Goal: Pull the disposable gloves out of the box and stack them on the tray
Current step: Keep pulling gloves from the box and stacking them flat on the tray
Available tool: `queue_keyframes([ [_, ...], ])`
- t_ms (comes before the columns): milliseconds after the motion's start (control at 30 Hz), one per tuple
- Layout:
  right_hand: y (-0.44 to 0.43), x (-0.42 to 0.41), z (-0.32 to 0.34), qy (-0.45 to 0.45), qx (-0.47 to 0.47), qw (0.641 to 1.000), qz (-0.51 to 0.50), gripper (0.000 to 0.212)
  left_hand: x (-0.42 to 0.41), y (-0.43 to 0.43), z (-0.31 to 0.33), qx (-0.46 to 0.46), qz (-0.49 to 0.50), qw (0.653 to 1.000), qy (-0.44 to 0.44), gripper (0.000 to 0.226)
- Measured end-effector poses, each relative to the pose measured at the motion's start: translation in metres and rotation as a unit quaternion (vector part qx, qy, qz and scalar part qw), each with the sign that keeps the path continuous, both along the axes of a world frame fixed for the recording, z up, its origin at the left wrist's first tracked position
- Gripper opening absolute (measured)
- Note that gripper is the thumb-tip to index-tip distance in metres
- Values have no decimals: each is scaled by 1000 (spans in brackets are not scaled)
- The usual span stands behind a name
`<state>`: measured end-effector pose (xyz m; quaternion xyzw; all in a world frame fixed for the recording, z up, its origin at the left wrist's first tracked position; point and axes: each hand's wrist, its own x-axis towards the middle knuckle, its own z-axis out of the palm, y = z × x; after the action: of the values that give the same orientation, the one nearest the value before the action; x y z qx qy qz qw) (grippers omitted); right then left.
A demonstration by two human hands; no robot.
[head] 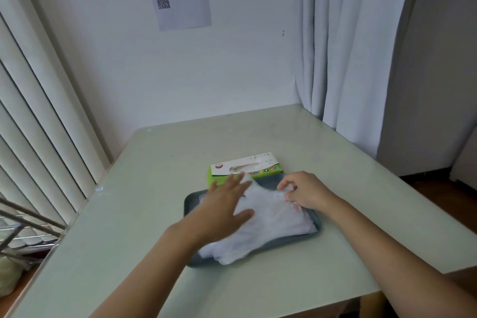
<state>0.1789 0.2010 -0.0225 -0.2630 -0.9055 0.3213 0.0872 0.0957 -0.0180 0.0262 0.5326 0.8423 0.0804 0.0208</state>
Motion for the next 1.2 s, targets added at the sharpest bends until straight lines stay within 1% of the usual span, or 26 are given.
queue_keyframes([
  [33,1,1,1,-7,5,1000,4,24,2,8,-8,-23,-35,999,-13,62],
  [100,2,0,3,-17,4,1000,8,23,1,21,-22,-53,-55,996,-46,62],
  [200,5,-2,6,-27,-14,999,8,23,-4,36,-35,-83,-39,992,-83,61],
  [333,10,-6,12,-59,-33,998,18,23,-9,43,-46,-144,-11,985,-91,63],
  [433,13,-6,19,-76,-32,996,18,23,-8,42,-50,-166,-12,981,-101,64],
  [467,14,-6,23,-66,-23,998,10,20,-7,41,-51,-168,-15,980,-103,64],
  [533,11,-5,31,-20,26,999,-24,13,-7,40,-52,-166,-18,981,-100,66],
  [600,0,-8,37,34,83,995,-51,16,-6,40,-55,-162,-20,982,-92,69],
  [667,-22,-9,34,48,101,993,-25,25,-5,41,-59,-159,-18,983,-87,71],
  [733,-49,-6,20,26,53,998,26,35,-4,41,-61,-153,-18,984,-86,71],
  [800,-69,-3,0,4,-28,998,62,35,-4,41,-62,-144,-24,986,-85,70],
  [833,-75,-2,-9,7,-60,996,69,35,-4,39,-63,-138,-25,986,-87,70],
  [867,-77,-1,-15,13,-72,995,69,38,-3,38,-64,-131,-24,987,-92,71],
  [933,-74,-2,-21,1,-49,996,69,46,-2,35,-67,-120,-15,988,-94,73],
  [1000,-70,-6,-22,-66,15,994,90,50,-3,30,-70,-122,4,989,-87,77],
  [1067,-67,-8,-25,-139,91,981,99,53,-8,23,-72,-132,30,987,-82,81],
  [1133,-65,-7,-27,-178,123,972,88,55,-14,14,-73,-140,54,986,-78,84],
  [1200,-63,-3,-27,-192,141,968,79,58,-18,5,-73,-149,77,983,-77,86],
])
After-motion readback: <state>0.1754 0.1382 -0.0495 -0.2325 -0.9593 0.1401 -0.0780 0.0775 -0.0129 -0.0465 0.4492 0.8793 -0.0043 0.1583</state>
